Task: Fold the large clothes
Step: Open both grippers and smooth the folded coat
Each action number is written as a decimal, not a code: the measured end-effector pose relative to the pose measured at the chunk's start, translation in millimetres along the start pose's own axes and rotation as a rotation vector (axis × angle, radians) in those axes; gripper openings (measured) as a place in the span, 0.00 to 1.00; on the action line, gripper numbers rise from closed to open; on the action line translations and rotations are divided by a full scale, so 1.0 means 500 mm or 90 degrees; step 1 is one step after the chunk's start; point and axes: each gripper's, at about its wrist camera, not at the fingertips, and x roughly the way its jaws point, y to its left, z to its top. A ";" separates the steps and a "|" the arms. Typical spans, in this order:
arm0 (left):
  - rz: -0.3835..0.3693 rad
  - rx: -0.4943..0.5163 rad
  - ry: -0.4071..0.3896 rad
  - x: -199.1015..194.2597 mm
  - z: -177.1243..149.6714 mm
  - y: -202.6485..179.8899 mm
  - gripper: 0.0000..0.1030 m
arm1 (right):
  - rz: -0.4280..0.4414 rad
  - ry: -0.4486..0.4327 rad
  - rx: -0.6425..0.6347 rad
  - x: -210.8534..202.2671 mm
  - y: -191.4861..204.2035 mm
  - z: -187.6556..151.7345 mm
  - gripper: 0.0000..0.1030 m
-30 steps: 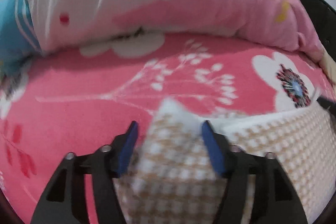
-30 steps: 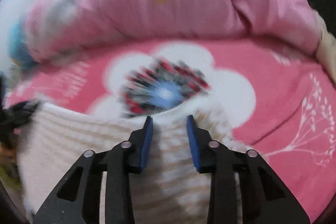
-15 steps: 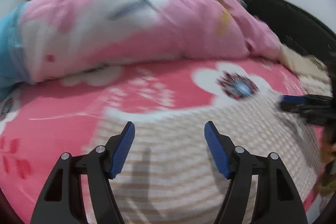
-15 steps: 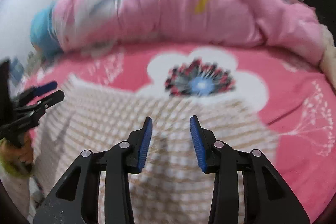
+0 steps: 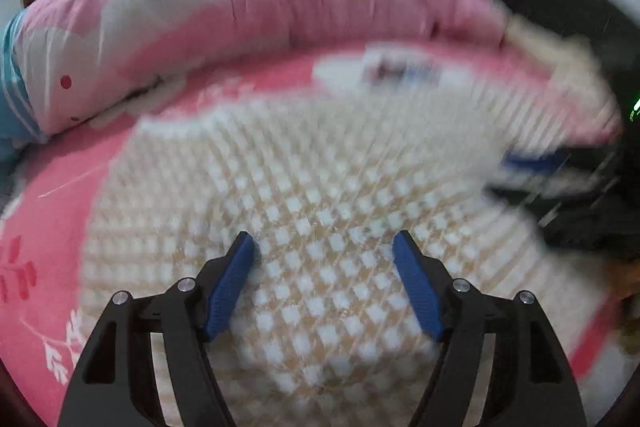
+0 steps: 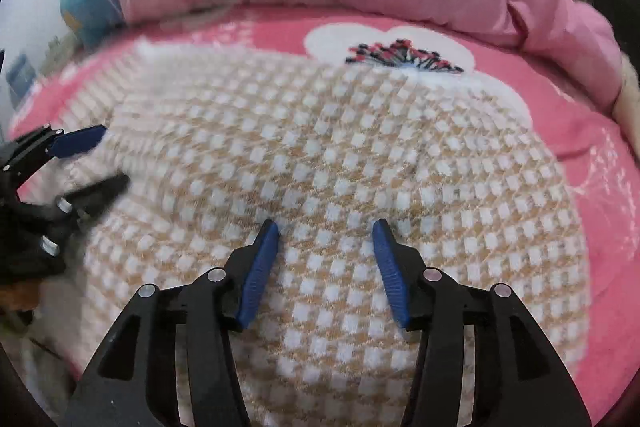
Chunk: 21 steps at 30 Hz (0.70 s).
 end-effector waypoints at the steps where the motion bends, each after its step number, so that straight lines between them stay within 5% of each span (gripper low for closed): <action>1: 0.008 -0.001 -0.021 -0.004 -0.008 -0.004 0.70 | -0.008 -0.001 0.005 -0.013 0.003 0.001 0.46; 6: -0.056 -0.040 -0.078 -0.120 -0.032 0.001 0.70 | 0.070 -0.060 0.024 -0.155 0.030 -0.043 0.46; 8: -0.089 -0.024 -0.071 -0.133 -0.062 -0.022 0.70 | 0.078 -0.054 0.003 -0.151 0.051 -0.069 0.46; 11: -0.069 -0.021 -0.020 -0.068 -0.110 -0.044 0.70 | 0.053 -0.023 -0.013 -0.062 0.078 -0.114 0.47; 18: -0.089 -0.100 -0.097 -0.175 -0.132 -0.011 0.70 | 0.085 -0.079 0.032 -0.188 0.058 -0.139 0.49; 21: -0.074 -0.122 -0.051 -0.131 -0.166 0.001 0.70 | 0.065 -0.049 0.009 -0.125 0.074 -0.177 0.50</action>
